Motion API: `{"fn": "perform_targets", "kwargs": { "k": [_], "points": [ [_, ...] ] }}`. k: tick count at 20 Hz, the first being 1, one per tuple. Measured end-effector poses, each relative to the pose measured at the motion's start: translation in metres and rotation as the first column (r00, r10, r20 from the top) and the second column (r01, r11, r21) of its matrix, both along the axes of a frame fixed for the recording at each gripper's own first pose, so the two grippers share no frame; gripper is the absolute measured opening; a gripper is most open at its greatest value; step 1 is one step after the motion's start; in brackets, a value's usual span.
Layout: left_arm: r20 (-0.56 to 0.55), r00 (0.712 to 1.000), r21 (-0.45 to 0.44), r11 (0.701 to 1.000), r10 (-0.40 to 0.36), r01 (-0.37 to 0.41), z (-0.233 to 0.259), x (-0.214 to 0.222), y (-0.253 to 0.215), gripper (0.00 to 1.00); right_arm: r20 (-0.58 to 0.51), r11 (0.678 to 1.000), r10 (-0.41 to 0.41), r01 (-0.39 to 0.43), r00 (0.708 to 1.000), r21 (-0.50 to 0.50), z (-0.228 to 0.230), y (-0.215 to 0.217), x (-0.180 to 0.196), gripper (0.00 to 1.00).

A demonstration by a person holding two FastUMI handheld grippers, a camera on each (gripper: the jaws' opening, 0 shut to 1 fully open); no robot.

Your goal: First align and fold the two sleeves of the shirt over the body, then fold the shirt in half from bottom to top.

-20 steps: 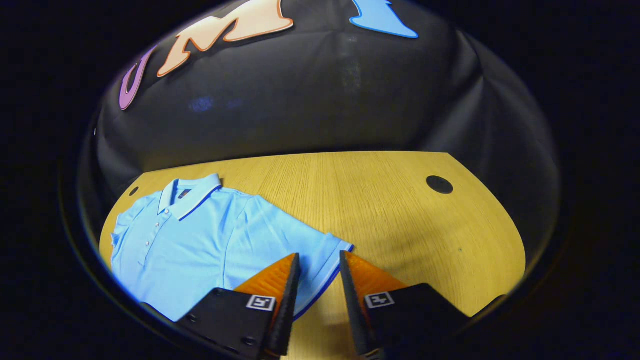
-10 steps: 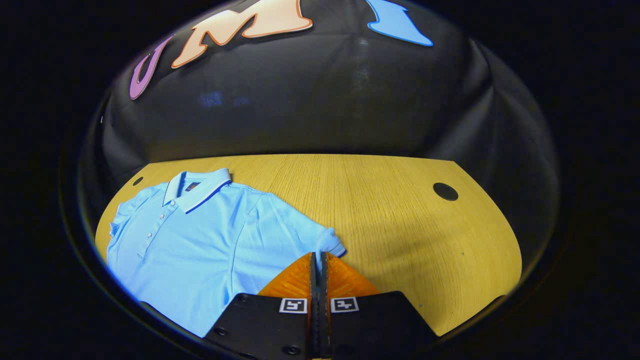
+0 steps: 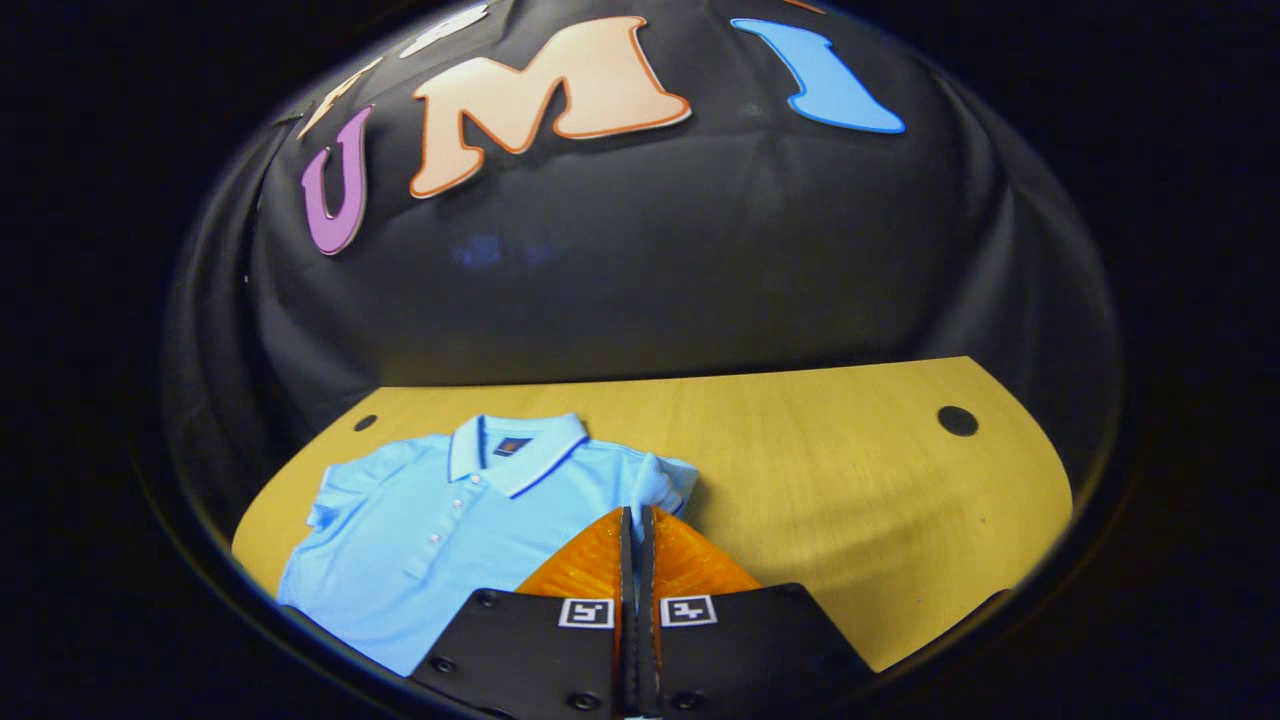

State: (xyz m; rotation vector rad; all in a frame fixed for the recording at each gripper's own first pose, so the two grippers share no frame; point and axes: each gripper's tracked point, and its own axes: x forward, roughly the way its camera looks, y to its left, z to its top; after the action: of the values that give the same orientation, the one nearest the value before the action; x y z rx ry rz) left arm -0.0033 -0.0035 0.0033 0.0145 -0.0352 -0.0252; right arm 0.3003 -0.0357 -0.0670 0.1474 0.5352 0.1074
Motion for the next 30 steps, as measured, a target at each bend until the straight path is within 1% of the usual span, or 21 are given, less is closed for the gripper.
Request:
{"fn": "perform_targets", "kwargs": {
  "k": [3,6,9,10,11,12,13,14,15,16,17,18,19,21,22,24,27,29,30],
  "points": [
    [0.003,1.0,0.0,1.0,-0.003,0.004,0.001,0.001,0.0,0.95,-0.014,0.996,0.075,-0.074,0.997,0.058,-0.006,0.041,-0.003,0.02],
    [0.006,1.0,0.0,1.0,-0.005,0.005,0.001,0.0,-0.001,0.95,-0.028,0.988,0.131,-0.128,0.991,0.082,-0.015,0.068,-0.009,0.04],
    [0.007,1.0,-0.001,1.0,-0.006,0.006,0.001,0.0,0.0,0.95,-0.066,0.974,0.183,-0.171,0.981,0.151,-0.024,0.09,-0.018,0.15],
    [0.007,1.0,-0.001,1.0,-0.005,0.005,0.001,0.001,0.0,0.95,-0.073,0.968,0.199,-0.184,0.977,0.173,-0.025,0.095,-0.021,0.22],
    [0.008,1.0,-0.001,1.0,-0.005,0.005,0.001,0.001,0.0,0.95,-0.076,0.962,0.214,-0.197,0.974,0.187,-0.023,0.098,-0.025,0.2],
    [0.008,1.0,0.0,1.0,-0.005,0.005,0.001,0.0,0.0,0.95,-0.079,0.961,0.224,-0.207,0.971,0.186,-0.019,0.097,-0.029,0.46],
    [0.008,1.0,0.001,1.0,-0.004,0.004,0.001,0.001,0.0,0.95,-0.077,0.961,0.228,-0.211,0.971,0.181,-0.021,0.099,-0.03,0.56],
    [0.009,1.0,0.001,1.0,-0.004,0.004,0.001,0.001,0.0,0.95,-0.068,0.962,0.225,-0.21,0.972,0.174,-0.017,0.098,-0.032,0.75],
    [0.009,1.0,0.001,1.0,-0.004,0.004,0.001,0.0,0.0,0.95,-0.045,0.96,0.227,-0.215,0.973,0.18,-0.01,0.1,-0.034,0.84],
    [0.011,1.0,0.001,1.0,-0.003,0.003,0.001,0.0,0.0,0.95,-0.024,0.958,0.225,-0.217,0.974,0.188,-0.003,0.101,-0.036,0.97],
    [0.013,1.0,0.001,1.0,-0.003,0.003,0.002,0.0,0.0,0.95,-0.002,0.959,0.217,-0.212,0.976,0.187,0.004,0.099,-0.041,0.97],
    [0.015,1.0,0.0,1.0,-0.002,0.002,0.002,0.0,0.0,0.95,0.021,0.962,0.208,-0.209,0.978,0.176,0.013,0.094,-0.047,0.94],
    [0.02,1.0,-0.002,1.0,-0.001,0.001,0.003,-0.001,0.001,0.95,0.047,0.964,0.206,-0.211,0.977,0.16,0.02,0.091,-0.055,0.98],
    [0.036,0.999,-0.007,1.0,-0.001,0.001,0.006,-0.003,0.001,0.95,0.115,0.977,0.175,-0.187,0.978,0.1,0.038,0.075,-0.071,0.98],
    [0.043,0.999,-0.009,1.0,-0.001,0.002,0.007,-0.004,0.001,0.95,0.156,0.983,0.157,-0.17,0.975,0.075,0.048,0.067,-0.08,0.98],
    [0.045,0.999,-0.008,1.0,-0.012,0.013,0.007,-0.003,-0.001,0.95,0.214,0.984,0.148,-0.165,0.965,0.062,0.063,0.06,-0.109,0.98],
    [0.006,0.999,-0.003,0.999,-0.047,0.047,0.0,0.002,-0.006,0.95,0.239,0.985,0.157,-0.17,0.958,0.035,0.067,0.048,-0.156,0.98],
    [-0.039,0.997,-0.033,0.997,-0.074,0.072,-0.006,0.006,-0.006,0.95,0.252,0.984,0.164,-0.175,0.954,0.024,0.065,0.044,-0.181,0.98],
    [-0.061,0.994,-0.065,0.994,-0.091,0.087,-0.008,0.007,-0.006,0.95,0.261,0.984,0.162,-0.176,0.952,0.03,0.065,0.043,-0.193,0.98]
  ]
}}
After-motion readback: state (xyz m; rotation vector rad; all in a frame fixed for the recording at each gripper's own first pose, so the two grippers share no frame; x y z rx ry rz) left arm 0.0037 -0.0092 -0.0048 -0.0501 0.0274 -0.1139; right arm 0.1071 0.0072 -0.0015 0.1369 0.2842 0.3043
